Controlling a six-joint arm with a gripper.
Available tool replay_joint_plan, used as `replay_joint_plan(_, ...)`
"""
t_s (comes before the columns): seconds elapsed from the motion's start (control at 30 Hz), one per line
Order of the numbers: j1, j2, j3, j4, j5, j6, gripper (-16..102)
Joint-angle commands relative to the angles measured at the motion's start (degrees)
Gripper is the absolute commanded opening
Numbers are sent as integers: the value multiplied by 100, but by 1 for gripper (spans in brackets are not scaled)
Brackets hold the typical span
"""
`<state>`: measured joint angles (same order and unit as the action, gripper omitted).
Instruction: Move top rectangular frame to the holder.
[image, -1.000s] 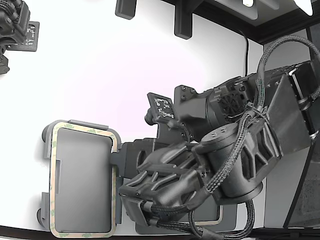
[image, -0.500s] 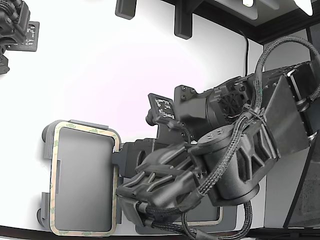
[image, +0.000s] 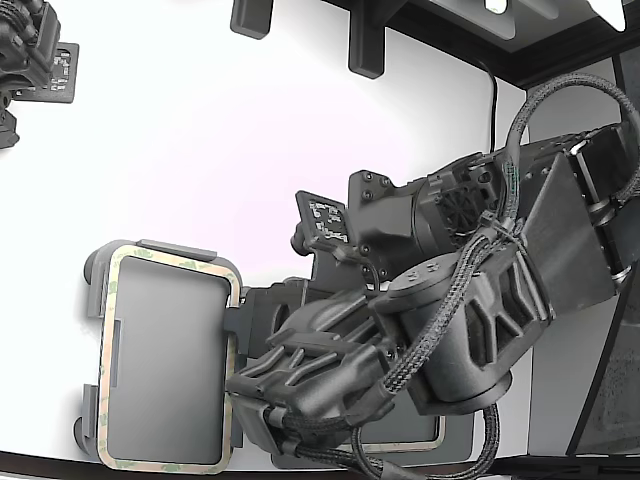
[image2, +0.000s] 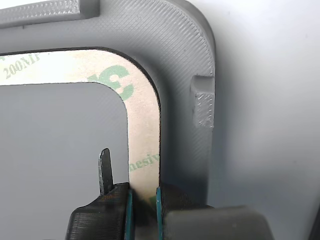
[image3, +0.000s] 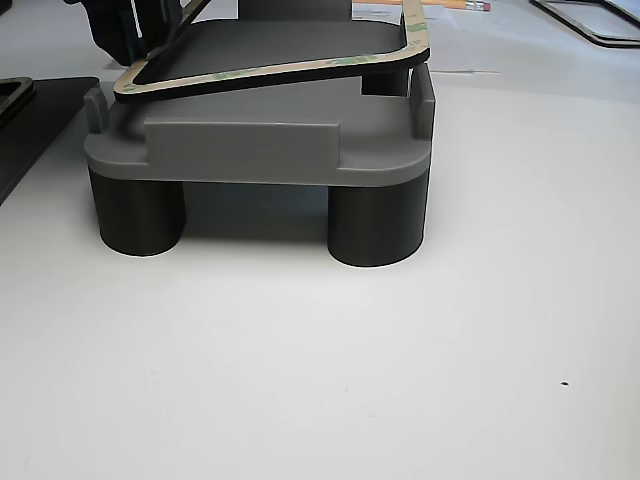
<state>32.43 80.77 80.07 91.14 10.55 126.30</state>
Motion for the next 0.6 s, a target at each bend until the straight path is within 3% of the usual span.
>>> replay_joint_plan(0.0,-88,114,-97,9,-18,18,-11)
replay_joint_plan(0.57,-149,211,167,-105,-53,-88,-10)
